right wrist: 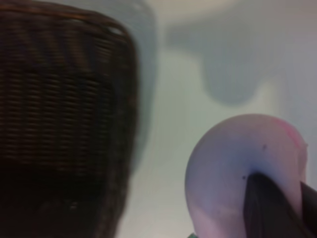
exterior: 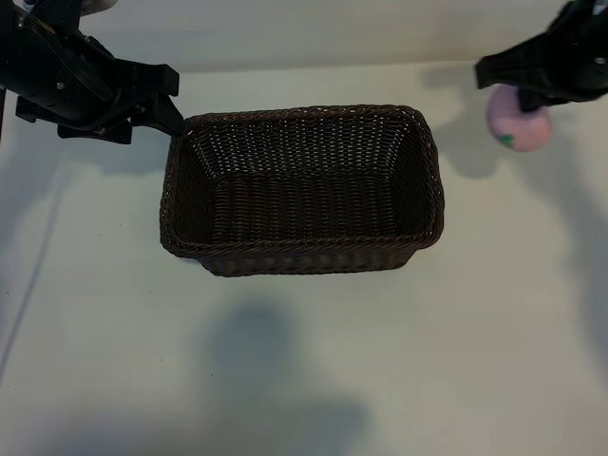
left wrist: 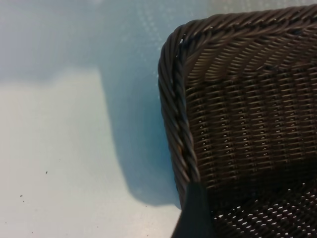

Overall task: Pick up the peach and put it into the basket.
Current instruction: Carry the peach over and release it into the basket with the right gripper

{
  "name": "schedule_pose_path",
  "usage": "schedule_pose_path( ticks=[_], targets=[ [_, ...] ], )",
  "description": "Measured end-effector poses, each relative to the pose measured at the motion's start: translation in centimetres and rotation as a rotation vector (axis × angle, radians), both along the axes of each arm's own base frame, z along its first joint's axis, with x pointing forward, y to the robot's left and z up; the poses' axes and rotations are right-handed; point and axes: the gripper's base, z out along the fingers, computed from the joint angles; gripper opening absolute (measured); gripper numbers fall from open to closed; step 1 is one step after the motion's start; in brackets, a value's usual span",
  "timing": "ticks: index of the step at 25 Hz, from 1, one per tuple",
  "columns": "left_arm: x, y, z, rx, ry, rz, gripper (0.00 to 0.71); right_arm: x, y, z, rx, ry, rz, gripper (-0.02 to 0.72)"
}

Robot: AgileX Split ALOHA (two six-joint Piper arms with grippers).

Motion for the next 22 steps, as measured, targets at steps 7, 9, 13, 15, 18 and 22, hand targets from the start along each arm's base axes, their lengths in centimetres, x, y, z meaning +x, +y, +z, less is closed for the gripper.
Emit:
schedule_pose_path(
  ticks=[7,9,13,15,18,22],
  targets=[
    [0.0,0.0,0.0,0.000,0.000,0.000,0.569,-0.9,2.2,0.1,0.024,0.002,0.059,0.043],
    [0.0,0.0,0.0,0.000,0.000,0.000,0.569,-1.0,2.6,0.1,0.032,0.004,0.072,0.043],
    [0.0,0.0,0.0,0.000,0.000,0.000,0.569,-1.5,3.8,0.1,0.045,-0.001,0.115,0.043],
    [0.0,0.0,0.0,0.000,0.000,0.000,0.569,-1.8,4.5,0.2,0.062,-0.003,0.133,0.043],
    [0.0,0.0,0.0,0.000,0.000,0.000,0.569,-1.9,5.7,-0.3,0.077,-0.005,0.167,0.043],
    [0.0,0.0,0.0,0.000,0.000,0.000,0.569,-1.9,7.7,-1.9,0.071,0.009,0.219,0.043]
  ],
)
